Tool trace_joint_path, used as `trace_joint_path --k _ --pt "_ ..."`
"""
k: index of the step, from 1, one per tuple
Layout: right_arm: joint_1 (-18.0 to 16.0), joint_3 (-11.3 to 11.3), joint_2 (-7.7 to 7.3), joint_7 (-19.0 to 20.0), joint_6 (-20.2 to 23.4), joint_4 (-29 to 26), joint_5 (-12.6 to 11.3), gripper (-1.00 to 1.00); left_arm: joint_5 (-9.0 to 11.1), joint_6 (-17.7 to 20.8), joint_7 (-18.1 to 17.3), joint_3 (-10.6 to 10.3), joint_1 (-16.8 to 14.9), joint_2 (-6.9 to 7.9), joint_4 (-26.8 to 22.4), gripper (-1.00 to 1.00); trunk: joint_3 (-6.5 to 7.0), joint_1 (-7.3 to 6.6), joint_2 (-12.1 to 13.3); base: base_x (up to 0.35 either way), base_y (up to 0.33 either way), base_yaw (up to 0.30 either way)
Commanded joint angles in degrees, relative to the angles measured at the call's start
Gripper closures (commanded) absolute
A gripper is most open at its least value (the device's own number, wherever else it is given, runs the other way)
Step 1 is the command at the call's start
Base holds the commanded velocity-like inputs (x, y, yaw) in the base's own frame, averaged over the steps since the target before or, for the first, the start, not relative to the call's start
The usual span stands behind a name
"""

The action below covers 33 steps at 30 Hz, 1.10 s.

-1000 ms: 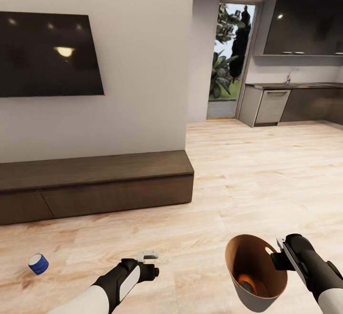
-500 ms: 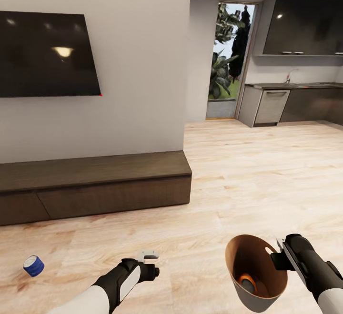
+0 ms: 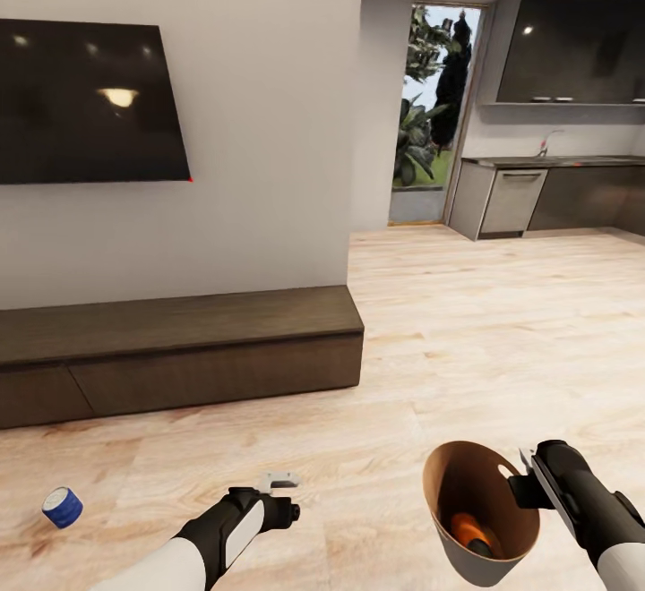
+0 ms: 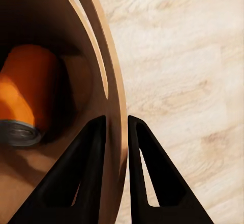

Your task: Put the three can of soda from the living room inside the tash can in the kitchen.

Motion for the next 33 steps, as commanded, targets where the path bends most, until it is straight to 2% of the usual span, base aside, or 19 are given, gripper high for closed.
trace_joint_path --k 1,21,26,30,31,33 --pt "-0.02 -0.02 0.0 0.16 0.0 -0.02 -0.52 1.0 0.0 0.0 0.0 -0.01 0.0 0.0 0.0 -1.0 0.01 0.0 0.0 0.003 0.002 0.0" --pt "-0.02 0.07 0.05 0.16 0.15 -0.32 -0.64 1.0 0.01 0.01 -0.07 0.04 -0.01 0.0 0.0 -1.0 0.01 0.0 0.0 0.0 0.0 0.0" --pt "-0.35 -0.21 0.05 0.17 3.21 -2.09 -0.86 1.0 0.01 0.06 -0.05 0.12 -0.02 0.0 0.04 -1.0 0.01 0.0 0.0 0.0 0.0 0.0" --pt "-3.43 -0.37 0.13 0.18 4.18 -5.03 -0.86 1.0 0.02 0.1 -0.03 0.32 -0.06 0.06 0.13 -1.0 0.01 0.0 0.0 0.0 0.0 0.0" --pt "-5.93 -0.41 0.17 0.16 4.18 -5.46 -0.77 1.0 0.02 0.22 -0.02 0.38 -0.07 0.07 0.18 -1.0 0.01 0.0 0.0 0.0 0.0 0.0" --pt "-8.7 -0.45 0.16 0.14 4.18 -5.08 -0.7 1.0 0.02 0.58 0.01 0.41 -0.07 0.09 0.23 -1.0 0.01 0.0 0.0 0.0 0.0 0.0"
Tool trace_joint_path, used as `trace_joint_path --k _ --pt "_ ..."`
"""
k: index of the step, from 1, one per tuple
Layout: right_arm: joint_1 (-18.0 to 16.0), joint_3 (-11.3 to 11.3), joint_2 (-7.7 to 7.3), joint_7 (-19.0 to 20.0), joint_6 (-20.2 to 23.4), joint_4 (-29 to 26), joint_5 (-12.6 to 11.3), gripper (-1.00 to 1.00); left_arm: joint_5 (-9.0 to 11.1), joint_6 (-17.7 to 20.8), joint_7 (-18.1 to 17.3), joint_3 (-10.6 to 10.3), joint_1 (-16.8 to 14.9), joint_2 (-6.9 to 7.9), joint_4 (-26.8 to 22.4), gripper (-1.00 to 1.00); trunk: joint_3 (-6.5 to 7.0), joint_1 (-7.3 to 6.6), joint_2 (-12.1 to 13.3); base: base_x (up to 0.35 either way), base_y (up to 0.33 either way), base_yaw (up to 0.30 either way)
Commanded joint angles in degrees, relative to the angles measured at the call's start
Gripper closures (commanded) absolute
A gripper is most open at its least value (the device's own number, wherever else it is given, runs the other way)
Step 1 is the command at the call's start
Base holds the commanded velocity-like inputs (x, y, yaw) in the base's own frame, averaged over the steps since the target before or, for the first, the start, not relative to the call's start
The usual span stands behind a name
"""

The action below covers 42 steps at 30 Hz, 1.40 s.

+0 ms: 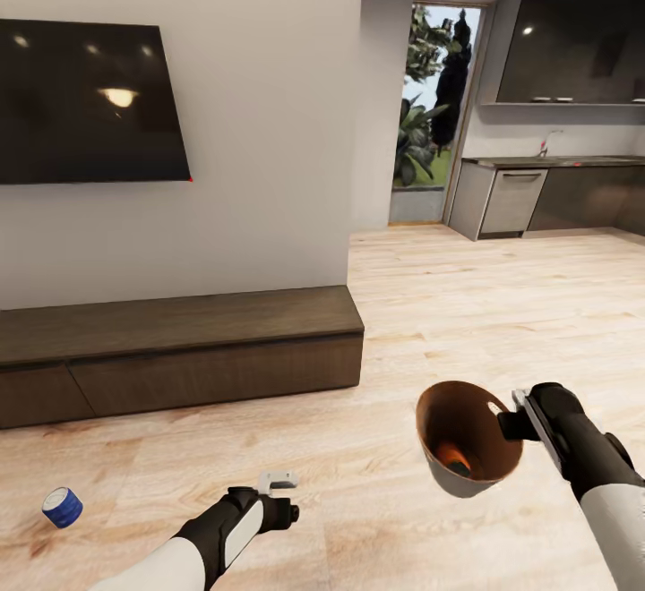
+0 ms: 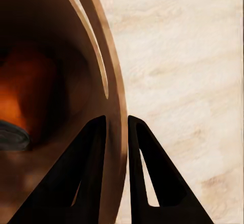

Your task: Put the three can of soda from the living room inside the tash can in the kitchen.

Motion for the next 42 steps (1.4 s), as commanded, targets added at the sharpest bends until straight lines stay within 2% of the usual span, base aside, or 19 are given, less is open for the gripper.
trace_joint_path --k 1,3,4,8,9,11,12,14,17,21,31,42 --pt "-2.84 -0.04 -0.01 0.14 0.42 1.75 -0.39 1.0 -0.02 0.51 0.09 0.04 0.0 0.04 0.03 -1.0 -0.01 0.0 0.0 0.0 0.0 0.0" --pt "-5.86 -0.1 -0.06 0.13 0.42 3.99 -0.36 1.0 -0.02 0.98 0.14 0.07 -0.01 0.09 0.06 -1.0 -0.01 0.0 0.0 0.0 0.0 0.0" --pt "-9.16 -0.13 -0.07 0.12 0.42 6.95 -0.34 1.0 -0.03 1.31 0.18 0.07 -0.01 0.12 0.08 -1.0 -0.01 0.0 0.0 0.0 0.0 0.0" --pt "-16.21 -0.15 -0.01 0.11 0.42 14.98 -0.32 1.0 -0.07 1.69 0.27 0.08 0.0 0.12 0.15 -1.0 -0.01 0.0 0.0 0.0 0.0 0.0" --pt "-20.06 -0.13 -0.01 0.08 0.42 19.9 -0.32 1.0 -0.08 1.9 0.29 0.08 0.0 0.11 0.17 -1.0 -0.01 0.0 0.0 0.0 0.0 0.0" --pt "-24.12 -0.06 -0.02 0.02 0.42 25.01 -0.28 1.0 -0.05 2.4 0.32 0.1 -0.01 0.1 0.18 -1.0 -0.01 0.0 0.0 0.0 0.0 0.0" --pt "-27.94 0.07 -0.05 -0.09 0.42 29.6 -0.23 1.0 0.0 3.08 0.36 0.12 -0.01 0.11 0.19 -1.0 -0.01 0.0 0.0 0.0 0.0 0.0" --pt "-32.54 0.2 -0.08 -0.28 0.42 34.86 -0.18 1.0 0.04 3.88 0.43 0.14 -0.01 0.14 0.24 -1.0 -0.01 0.0 0.0 0.0 0.0 0.0" --pt "-35.91 0.32 -0.04 -0.42 0.42 38.56 -0.15 1.0 0.12 4.47 0.47 0.21 -0.01 0.14 0.27 -1.0 -0.01 0.0 0.0 0.0 0.0 0.0" --pt "-37.63 0.58 -0.01 -0.55 0.42 40.5 -0.14 1.0 0.19 5.73 0.58 0.29 -0.01 0.16 0.28 -1.0 -0.01 0.0 0.0 0.0 0.0 0.0" --pt "-38.15 0.78 0.07 -0.64 0.42 41.24 -0.05 1.0 0.32 8.59 0.77 0.34 -0.01 0.03 0.49 -1.0 -0.01 0.0 0.0 0.0 0.0 0.0" --pt "-38.1 0.86 0.08 -0.67 0.42 41.36 -0.01 1.0 3.25 8.92 3.42 0.34 -0.01 0.06 0.46 -1.0 -0.01 0.0 0.0 0.0 0.0 0.0"
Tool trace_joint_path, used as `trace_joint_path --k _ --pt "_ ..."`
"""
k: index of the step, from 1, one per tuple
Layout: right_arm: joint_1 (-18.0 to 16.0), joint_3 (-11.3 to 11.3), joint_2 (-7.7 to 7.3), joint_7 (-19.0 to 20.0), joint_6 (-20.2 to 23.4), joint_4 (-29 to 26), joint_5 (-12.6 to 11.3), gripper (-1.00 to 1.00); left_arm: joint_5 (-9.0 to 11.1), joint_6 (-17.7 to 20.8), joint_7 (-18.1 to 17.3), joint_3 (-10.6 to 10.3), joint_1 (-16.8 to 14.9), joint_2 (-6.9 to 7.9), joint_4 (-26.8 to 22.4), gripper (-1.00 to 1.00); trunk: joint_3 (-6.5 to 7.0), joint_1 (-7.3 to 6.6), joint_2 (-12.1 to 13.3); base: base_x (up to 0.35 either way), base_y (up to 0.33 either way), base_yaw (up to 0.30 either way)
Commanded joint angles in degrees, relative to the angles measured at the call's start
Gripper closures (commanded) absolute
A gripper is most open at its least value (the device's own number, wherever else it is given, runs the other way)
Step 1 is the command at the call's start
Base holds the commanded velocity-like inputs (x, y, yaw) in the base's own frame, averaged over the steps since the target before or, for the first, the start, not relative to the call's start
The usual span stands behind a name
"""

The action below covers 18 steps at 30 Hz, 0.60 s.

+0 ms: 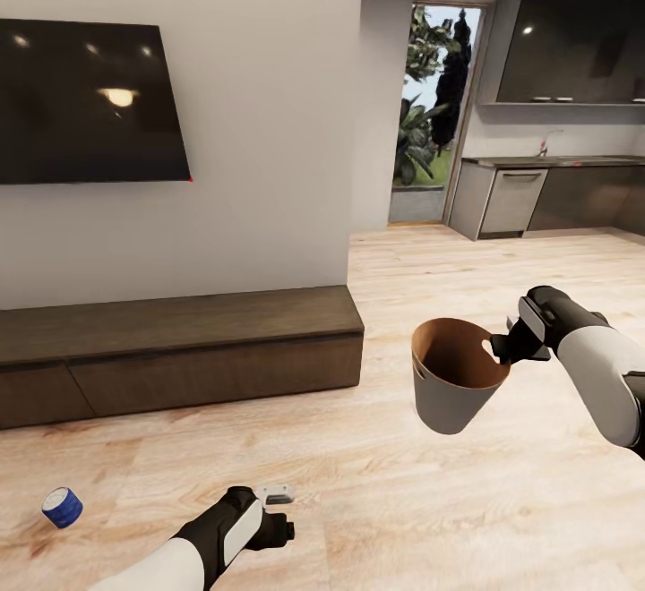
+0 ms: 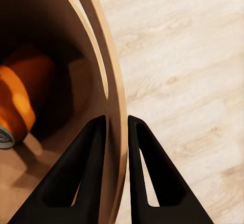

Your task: Put the three can of soda from the living room inside the tash can in the kitchen.

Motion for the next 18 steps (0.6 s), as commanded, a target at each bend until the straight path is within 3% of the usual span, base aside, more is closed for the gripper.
trace_joint_path --k 1,5,11,18 --pt "-0.03 -0.47 0.0 0.22 0.02 -0.01 -0.87 1.0 0.2 0.0 0.09 0.0 0.0 0.02 -0.01 -1.0 0.01 0.0 0.0 0.0 0.0 0.0" --pt "0.0 -0.45 0.06 0.21 0.02 0.17 -0.84 1.0 0.86 -0.04 0.36 0.0 0.0 0.14 0.0 -1.0 -0.53 0.65 -1.21 0.0 0.0 0.0" --pt "0.1 -0.39 0.05 0.21 0.02 0.2 -0.75 1.0 4.81 -0.07 0.5 -0.06 0.02 0.33 0.0 -1.0 -1.61 1.97 -3.61 0.0 0.0 0.0" --pt "0.2 -0.4 1.3 0.21 0.02 0.18 0.2 1.0 6.11 -0.02 0.45 -0.01 0.0 0.39 0.01 -1.0 -2.86 3.51 -6.42 0.0 0.0 0.0"
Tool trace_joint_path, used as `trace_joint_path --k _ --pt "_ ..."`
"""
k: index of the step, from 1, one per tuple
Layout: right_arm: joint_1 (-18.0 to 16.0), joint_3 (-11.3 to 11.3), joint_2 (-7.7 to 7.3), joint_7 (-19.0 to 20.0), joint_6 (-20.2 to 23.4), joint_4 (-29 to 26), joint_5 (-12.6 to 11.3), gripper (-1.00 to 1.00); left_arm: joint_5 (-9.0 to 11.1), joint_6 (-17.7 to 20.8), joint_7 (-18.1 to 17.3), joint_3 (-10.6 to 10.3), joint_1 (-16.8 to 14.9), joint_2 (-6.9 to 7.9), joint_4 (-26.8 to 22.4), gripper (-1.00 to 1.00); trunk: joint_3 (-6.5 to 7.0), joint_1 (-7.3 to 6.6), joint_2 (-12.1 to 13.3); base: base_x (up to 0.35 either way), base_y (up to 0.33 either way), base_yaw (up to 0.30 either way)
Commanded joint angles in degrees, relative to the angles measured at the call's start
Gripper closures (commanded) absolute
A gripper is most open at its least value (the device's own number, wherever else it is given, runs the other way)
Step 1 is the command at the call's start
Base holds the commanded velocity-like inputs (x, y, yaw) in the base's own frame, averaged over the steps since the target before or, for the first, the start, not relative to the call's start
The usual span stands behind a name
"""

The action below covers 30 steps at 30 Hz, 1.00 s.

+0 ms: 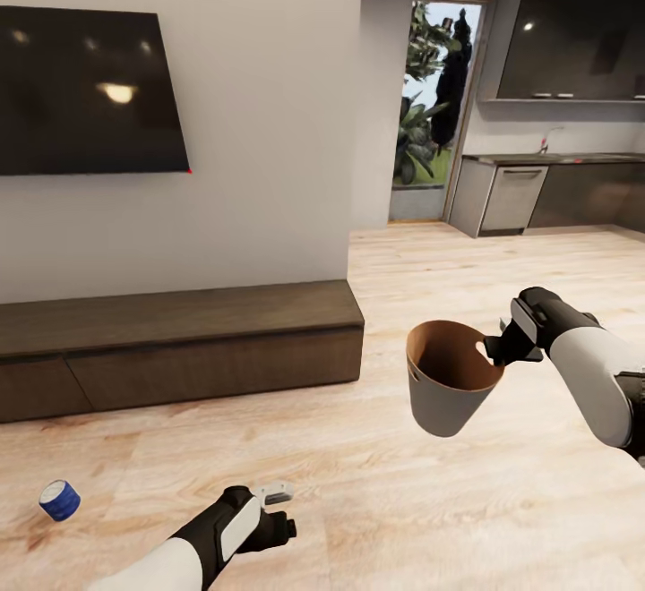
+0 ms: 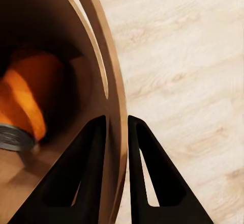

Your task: Put the three can of soda from the living room inside the tash can in the kitchen.

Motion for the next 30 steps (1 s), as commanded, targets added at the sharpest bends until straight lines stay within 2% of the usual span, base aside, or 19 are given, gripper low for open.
trace_joint_path --k 1,6,11,18,22,26,30 --pt "-0.04 -0.39 0.15 0.15 0.01 -0.04 -0.11 1.0 0.05 0.0 -0.02 0.0 0.0 0.03 0.0 -1.0 -0.17 0.22 -0.42 0.0 0.0 0.0" --pt "-0.02 -0.43 0.75 0.19 0.01 -0.04 2.21 1.0 0.14 0.08 -0.06 -0.05 0.0 0.72 0.07 -1.0 -1.07 1.32 -2.43 0.0 0.0 0.0" --pt "-0.01 -0.44 0.93 0.17 0.01 -0.05 2.8 1.0 0.1 0.1 -0.08 -0.08 0.0 1.55 0.49 -1.0 -1.97 2.42 -4.43 0.0 0.0 0.0" --pt "-0.01 -0.45 1.15 0.16 0.01 -0.05 2.94 1.0 0.06 0.11 -0.08 -0.17 0.07 2.53 0.75 -1.0 -1.97 2.42 -4.43 0.0 0.0 0.0" --pt "-0.01 -0.46 1.17 0.15 0.01 -0.05 2.96 1.0 0.02 0.11 -0.04 -0.23 0.08 3.82 0.78 -1.0 -1.97 2.42 -4.43 0.0 0.0 0.0" --pt "-0.01 -0.46 1.17 0.15 0.01 -0.05 2.96 1.0 -0.01 0.08 0.01 -0.25 0.09 4.45 1.75 -1.0 -1.97 2.42 -4.43 0.0 0.0 0.0" --pt "-0.01 -0.49 1.17 0.15 0.01 -0.08 2.96 1.0 -0.05 -0.01 0.2 -0.25 0.09 4.85 3.23 -1.0 -2.69 3.29 -6.04 0.0 0.0 0.0"
